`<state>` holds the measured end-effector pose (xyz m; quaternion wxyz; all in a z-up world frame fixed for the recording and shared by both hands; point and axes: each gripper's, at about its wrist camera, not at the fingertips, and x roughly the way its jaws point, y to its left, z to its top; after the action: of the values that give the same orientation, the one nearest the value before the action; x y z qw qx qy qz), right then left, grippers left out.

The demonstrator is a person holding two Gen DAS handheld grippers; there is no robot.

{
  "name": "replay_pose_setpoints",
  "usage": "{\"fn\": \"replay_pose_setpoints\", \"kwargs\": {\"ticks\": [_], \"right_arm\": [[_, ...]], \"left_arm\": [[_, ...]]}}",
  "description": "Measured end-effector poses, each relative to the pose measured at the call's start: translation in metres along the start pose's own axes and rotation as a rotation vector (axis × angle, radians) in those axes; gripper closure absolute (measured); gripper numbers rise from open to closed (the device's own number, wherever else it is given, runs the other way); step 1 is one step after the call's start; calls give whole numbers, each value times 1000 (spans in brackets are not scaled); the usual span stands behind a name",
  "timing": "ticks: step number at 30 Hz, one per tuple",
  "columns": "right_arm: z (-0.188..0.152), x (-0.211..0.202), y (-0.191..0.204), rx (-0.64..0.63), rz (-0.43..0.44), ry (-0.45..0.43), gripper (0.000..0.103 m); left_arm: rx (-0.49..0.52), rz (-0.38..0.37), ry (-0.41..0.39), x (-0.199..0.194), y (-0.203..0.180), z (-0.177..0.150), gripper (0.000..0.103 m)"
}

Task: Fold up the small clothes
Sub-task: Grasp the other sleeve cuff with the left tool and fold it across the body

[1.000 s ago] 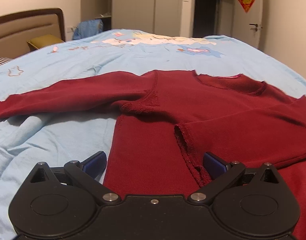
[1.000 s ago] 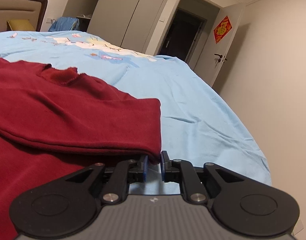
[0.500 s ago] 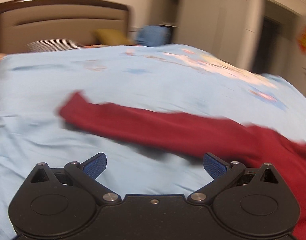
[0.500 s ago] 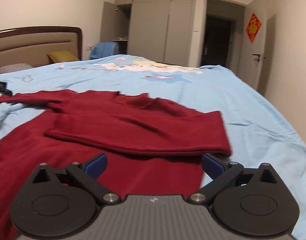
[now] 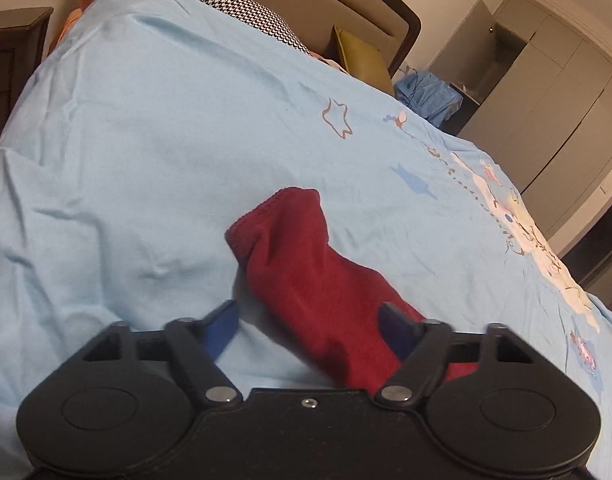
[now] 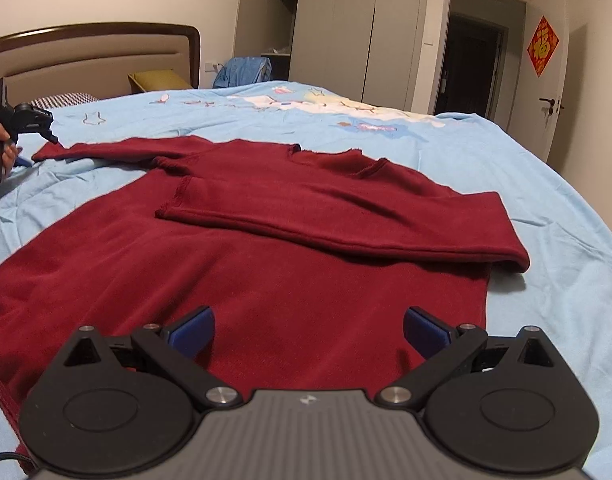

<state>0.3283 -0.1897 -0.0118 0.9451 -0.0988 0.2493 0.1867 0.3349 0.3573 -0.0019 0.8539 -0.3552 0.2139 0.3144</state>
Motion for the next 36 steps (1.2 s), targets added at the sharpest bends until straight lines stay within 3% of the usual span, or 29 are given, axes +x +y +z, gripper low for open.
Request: {"fn": "replay_pose_setpoints", "kwargs": {"ticks": [1, 4, 7, 12, 16, 19, 24, 30, 32, 36], "right_arm": [[0, 2, -1, 2, 1, 4, 0], [-1, 3, 1, 3, 6, 6, 0], [-2, 2, 2, -12, 3, 2, 0], [-4, 0, 0, -7, 7, -5, 0], [-4, -4, -3, 11, 2, -24, 0], [-4, -8, -7, 27, -3, -36, 0], [-7, -16, -15, 47, -23, -53, 0], [-14, -28, -29, 96, -65, -62, 0], [-19, -33, -34, 110, -78, -57, 0], [-30, -43, -43, 117, -111, -43, 0]], "left_arm": [[-3, -1, 5, 4, 0, 1, 59], [-27, 23, -3, 12, 2, 1, 86], [-36, 2, -56, 10, 2, 3, 94], [97, -34, -178, -13, -29, 5, 97], [280, -120, -279, -44, -77, -2, 97], [431, -225, -349, -75, -122, -18, 97], [640, -430, -391, -124, -198, -65, 97], [818, -619, -288, -150, -268, -152, 97], [861, -657, -261, -149, -281, -181, 97], [905, -708, -120, -129, -294, -236, 97]]}}
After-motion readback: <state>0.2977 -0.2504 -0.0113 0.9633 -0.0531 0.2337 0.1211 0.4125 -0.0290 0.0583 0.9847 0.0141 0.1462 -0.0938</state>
